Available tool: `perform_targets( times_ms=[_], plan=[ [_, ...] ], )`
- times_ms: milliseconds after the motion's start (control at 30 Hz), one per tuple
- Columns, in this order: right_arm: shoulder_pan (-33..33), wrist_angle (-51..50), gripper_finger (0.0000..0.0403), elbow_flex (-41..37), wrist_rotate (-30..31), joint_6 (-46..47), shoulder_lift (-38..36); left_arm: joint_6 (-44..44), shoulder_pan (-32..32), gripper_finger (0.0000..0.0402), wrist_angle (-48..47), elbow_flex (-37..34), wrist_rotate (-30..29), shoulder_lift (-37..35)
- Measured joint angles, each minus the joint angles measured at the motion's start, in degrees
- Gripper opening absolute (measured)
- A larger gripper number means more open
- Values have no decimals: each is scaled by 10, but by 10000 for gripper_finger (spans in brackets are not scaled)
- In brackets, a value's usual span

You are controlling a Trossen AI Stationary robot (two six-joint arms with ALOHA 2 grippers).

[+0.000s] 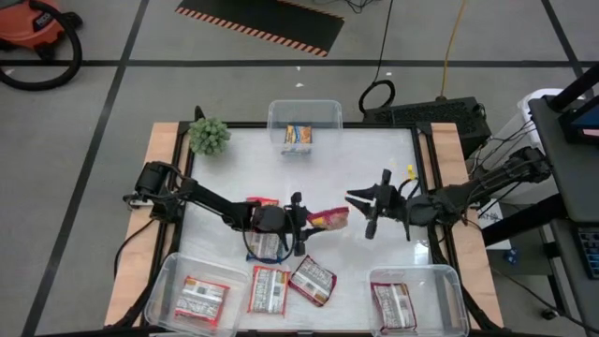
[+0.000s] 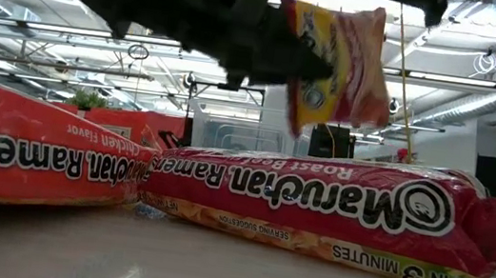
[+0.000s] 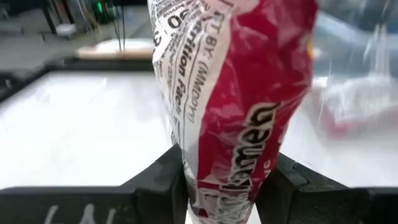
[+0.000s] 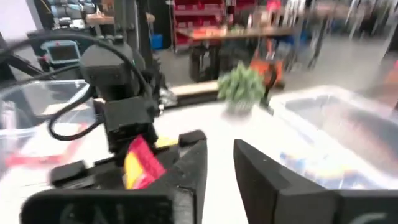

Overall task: Sort Maruchan noodles
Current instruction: Put the top red noodle pack into the right transparent bin

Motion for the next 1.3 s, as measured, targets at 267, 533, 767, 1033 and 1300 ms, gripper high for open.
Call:
perform_targets(
  times_ms=[267,533,767,1033,1300],
  plan=[
    [35,-107,114,0,-34,195,-21,-6,-4,137,-181,1,-1,-41],
    [11,-62,116,23,-95,220,69,-9,-5,136,-223,1,3,-58],
    [-30,-211,117,200,-98,145,209,3,-4,136,-251,1,3,-59],
    [-99,-470,117,398,-288,82,329,17,-4,136,-261,1,3,-59],
    [-131,-486,178,426,-297,26,379,30,-4,136,-262,1,3,-59]
  ],
)
